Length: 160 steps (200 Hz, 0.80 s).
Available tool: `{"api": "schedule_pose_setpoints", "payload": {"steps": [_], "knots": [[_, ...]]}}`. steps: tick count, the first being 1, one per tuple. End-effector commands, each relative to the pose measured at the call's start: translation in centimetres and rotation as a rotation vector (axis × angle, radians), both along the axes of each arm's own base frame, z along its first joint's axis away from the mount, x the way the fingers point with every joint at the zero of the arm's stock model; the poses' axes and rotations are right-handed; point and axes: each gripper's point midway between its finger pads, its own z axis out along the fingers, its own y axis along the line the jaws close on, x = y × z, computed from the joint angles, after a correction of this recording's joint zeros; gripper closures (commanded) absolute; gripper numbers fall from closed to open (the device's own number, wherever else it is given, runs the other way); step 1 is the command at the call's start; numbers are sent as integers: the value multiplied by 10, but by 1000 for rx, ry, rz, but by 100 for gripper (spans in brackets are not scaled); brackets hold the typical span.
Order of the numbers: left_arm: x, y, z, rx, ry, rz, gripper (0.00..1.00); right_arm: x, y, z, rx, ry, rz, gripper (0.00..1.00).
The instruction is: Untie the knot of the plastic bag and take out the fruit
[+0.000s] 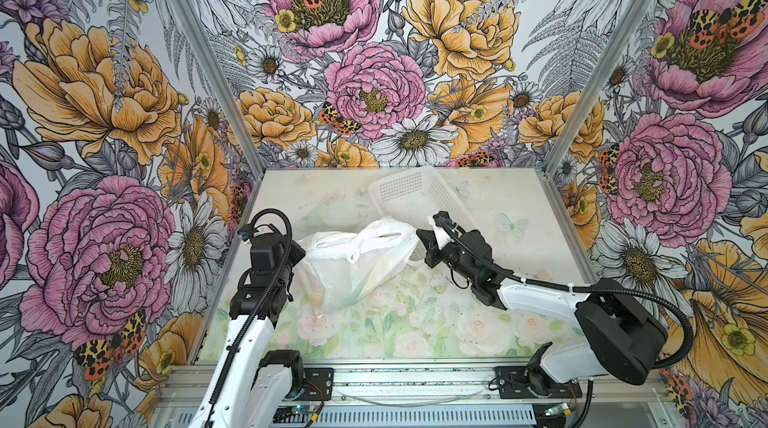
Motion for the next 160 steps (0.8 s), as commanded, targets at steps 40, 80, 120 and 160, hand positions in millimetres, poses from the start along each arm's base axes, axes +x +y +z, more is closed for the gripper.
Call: {"api": "schedule_pose_setpoints", "payload": {"steps": [40,80,120,160], "knots": [[0,6,8,-16,-36,19,100,-2,-7,29,92,-80,-3,100],[-1,3,15,-23,-74,-1,100,-18,-9,38,127,-142,45,100],[-14,6,34,-6,-140,14,100,-36,-5,43,144,-179,129,96],[3,-17,33,-33,-133,-96,100,-48,9,54,98,-150,198,41]]}}
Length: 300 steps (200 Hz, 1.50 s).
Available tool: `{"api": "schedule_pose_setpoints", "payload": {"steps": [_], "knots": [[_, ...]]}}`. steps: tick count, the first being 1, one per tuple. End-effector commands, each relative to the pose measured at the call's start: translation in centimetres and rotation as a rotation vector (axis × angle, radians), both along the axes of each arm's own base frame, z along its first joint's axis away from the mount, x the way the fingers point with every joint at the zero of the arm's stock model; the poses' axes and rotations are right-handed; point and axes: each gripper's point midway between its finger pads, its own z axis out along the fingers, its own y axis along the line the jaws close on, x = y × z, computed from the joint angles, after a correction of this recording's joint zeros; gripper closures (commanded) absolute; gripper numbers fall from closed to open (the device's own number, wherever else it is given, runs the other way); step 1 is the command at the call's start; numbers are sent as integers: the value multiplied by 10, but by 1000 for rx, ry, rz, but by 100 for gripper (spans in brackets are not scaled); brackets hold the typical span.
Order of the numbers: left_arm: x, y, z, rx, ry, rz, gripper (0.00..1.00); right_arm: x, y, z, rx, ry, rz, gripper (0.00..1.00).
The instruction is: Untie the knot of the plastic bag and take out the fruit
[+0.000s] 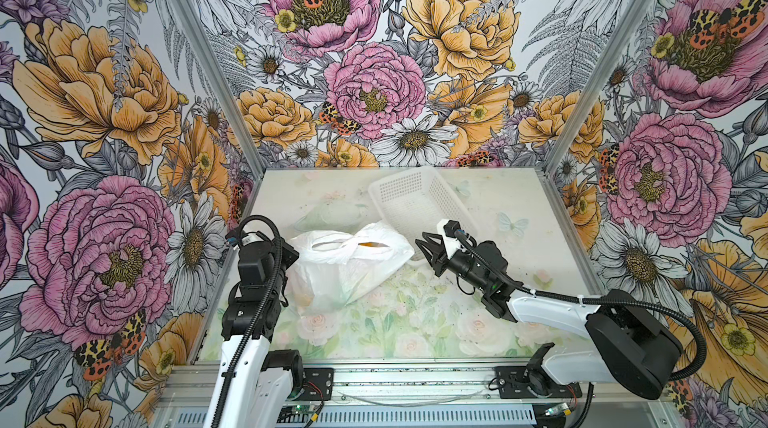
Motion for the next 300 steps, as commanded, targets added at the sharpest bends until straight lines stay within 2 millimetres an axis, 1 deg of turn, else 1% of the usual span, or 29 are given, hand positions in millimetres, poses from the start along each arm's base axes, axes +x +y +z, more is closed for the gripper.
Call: {"api": "schedule_pose_setpoints", "payload": {"steps": [1,16,20,27,33,53,66,83,88,92,94,100,103,108,123,130,144,150,156,163,170,176,184,191,205,224,249,275,300], "knots": [[14,-14,4,-11,-17,-73,100,-11,10,33,-1,-48,55,40],[20,-20,-1,-6,2,-95,100,-21,16,43,-60,-57,56,28],[21,-22,-1,-5,6,-102,100,-26,19,42,-88,-55,68,25],[23,-24,-3,-8,12,-112,100,-32,24,44,-132,-63,86,23],[24,-25,-3,-12,13,-118,100,-45,35,46,-167,-71,122,22],[26,-27,-3,-14,19,-128,100,-63,56,46,-247,-57,191,16],[25,-27,-2,-13,15,-130,100,-66,71,41,-280,-31,221,15],[23,-26,0,-9,5,-126,100,-59,90,27,-335,9,226,15],[23,-26,2,-8,1,-124,100,-57,96,18,-364,25,228,15],[22,-26,2,-5,-1,-123,100,-56,101,17,-378,27,230,16],[22,-26,2,-5,-2,-122,100,-55,103,10,-396,38,230,16],[21,-25,4,-3,-7,-119,100,-52,109,8,-417,40,224,17],[20,-25,4,-2,-7,-118,100,-50,112,-1,-439,50,223,17],[20,-24,4,0,-6,-114,100,-48,117,-3,-456,50,223,18],[19,-22,4,1,-5,-103,100,-42,130,-23,-514,77,230,23],[18,-21,4,3,-3,-100,100,-38,135,-29,-532,85,224,29],[18,-20,3,7,0,-95,100,-29,139,-33,-543,88,189,46],[17,-19,4,9,1,-91,93,-28,140,-33,-539,87,182,55],[16,-18,4,13,5,-84,82,-27,140,-33,-533,82,176,62],[14,-15,5,24,12,-65,69,-25,139,-29,-518,72,164,75],[9,-11,6,39,24,-39,60,-24,138,-23,-499,61,151,83],[4,-6,10,53,31,-7,50,-24,136,-21,-485,55,148,88],[-5,1,15,64,41,43,38,-26,135,-16,-460,41,148,92],[-13,1,20,62,39,59,32,-27,133,-12,-441,29,146,93],[-29,-5,30,26,18,60,25,-29,129,-6,-410,13,144,97],[-42,-27,31,-22,2,0,20,-28,126,-3,-391,9,137,100],[-53,-54,11,-58,78,-63,19,-24,124,-6,-387,14,124,100],[-56,-84,-9,-93,153,-128,16,-20,124,-7,-378,24,112,100],[-56,-102,-22,-79,184,-136,4,-21,123,-6,-363,27,119,100]]}}
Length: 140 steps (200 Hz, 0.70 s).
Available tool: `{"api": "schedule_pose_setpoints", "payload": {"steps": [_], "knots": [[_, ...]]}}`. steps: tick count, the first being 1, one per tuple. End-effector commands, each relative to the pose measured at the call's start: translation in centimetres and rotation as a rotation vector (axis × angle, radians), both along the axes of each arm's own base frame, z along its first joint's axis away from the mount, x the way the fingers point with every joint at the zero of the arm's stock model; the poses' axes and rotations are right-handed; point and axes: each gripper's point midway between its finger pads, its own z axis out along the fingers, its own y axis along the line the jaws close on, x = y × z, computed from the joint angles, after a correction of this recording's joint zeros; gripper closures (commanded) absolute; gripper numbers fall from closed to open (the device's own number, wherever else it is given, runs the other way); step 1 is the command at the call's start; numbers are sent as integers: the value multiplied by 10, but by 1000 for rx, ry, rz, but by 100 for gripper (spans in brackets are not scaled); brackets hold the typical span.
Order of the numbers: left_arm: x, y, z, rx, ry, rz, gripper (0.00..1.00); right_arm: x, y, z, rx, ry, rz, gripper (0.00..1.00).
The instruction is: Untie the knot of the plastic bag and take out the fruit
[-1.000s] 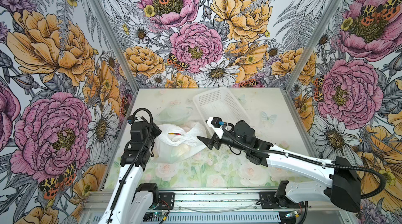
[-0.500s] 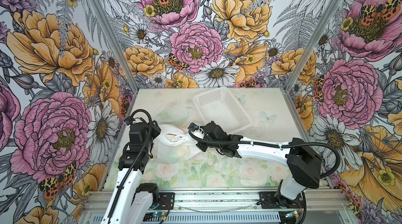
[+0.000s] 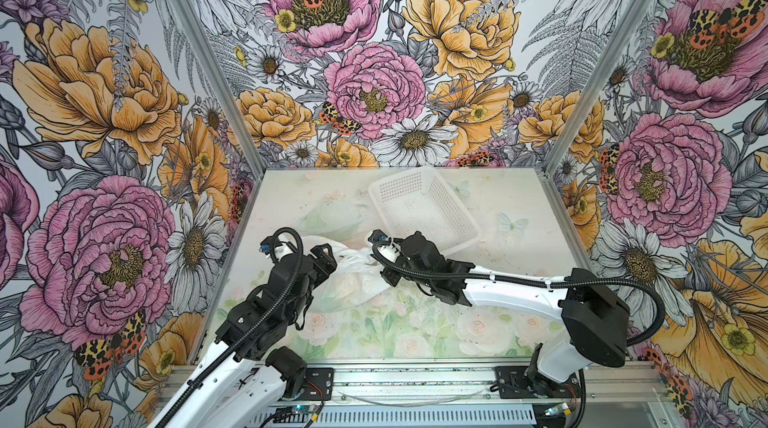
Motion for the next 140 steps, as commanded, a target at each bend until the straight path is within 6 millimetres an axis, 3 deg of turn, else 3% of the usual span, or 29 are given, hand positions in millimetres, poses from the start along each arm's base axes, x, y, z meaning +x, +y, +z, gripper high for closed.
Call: {"api": "schedule_pose_setpoints", "payload": {"steps": [1,71,82,91,108,121,131,140], "knots": [[-3,1,-19,11,50,84,3,3,-1,16,66,-16,-15,100],[21,-19,-50,33,66,95,1,-3,-6,22,101,-32,4,100],[26,-19,-55,22,72,99,6,-5,-8,23,107,-36,5,100],[30,-17,-59,20,79,103,17,-5,-10,24,113,-39,3,100],[35,-10,-65,31,98,123,63,-5,-13,26,121,-44,4,100],[40,-7,-67,25,98,117,85,-4,-15,26,126,-46,-1,100],[43,-5,-68,12,99,114,99,-2,-18,26,130,-48,-7,100],[43,-2,-68,4,103,123,100,-1,-20,26,135,-46,-14,100]]}}
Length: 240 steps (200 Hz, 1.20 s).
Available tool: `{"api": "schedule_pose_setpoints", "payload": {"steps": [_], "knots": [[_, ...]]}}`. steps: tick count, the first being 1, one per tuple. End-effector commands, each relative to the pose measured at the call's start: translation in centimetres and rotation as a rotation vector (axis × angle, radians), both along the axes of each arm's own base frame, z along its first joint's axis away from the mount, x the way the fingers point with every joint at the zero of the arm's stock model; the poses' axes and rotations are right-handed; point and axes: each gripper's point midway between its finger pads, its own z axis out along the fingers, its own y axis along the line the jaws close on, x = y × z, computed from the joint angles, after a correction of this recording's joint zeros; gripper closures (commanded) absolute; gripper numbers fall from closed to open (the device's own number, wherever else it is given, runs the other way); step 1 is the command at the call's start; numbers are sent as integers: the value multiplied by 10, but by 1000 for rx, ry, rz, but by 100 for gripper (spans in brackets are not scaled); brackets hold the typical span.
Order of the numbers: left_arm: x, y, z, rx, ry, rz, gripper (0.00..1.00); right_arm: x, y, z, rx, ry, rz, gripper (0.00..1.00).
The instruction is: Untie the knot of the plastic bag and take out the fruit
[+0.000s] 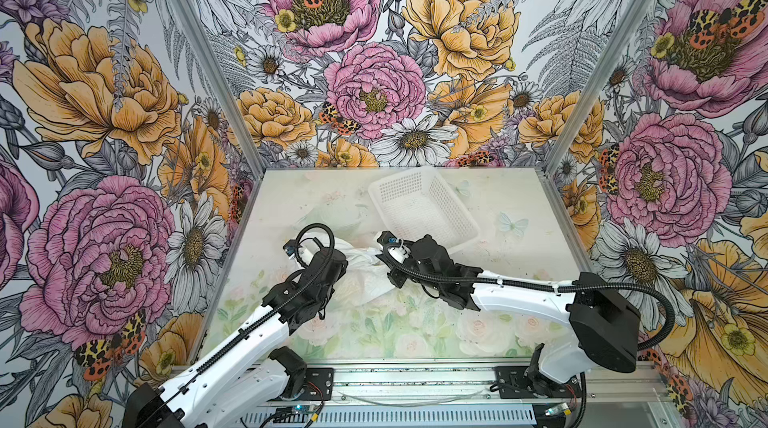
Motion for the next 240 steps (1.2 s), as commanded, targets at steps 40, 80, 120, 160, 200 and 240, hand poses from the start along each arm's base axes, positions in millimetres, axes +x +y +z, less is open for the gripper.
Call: {"api": "schedule_pose_setpoints", "payload": {"steps": [40,80,120,160,200,240], "knots": [[8,15,12,-51,-59,-2,100,22,-26,21,111,-10,-84,100],[10,33,21,-86,-72,0,100,44,-60,25,209,8,-188,99],[13,46,25,-115,-64,-5,100,61,-87,24,281,47,-235,98],[14,53,37,-142,-89,-18,100,62,-92,25,300,43,-248,88],[21,44,52,-147,-102,-104,100,53,-95,33,314,27,-219,56],[28,28,73,-142,-118,-212,100,43,-95,39,261,22,-196,36]]}}
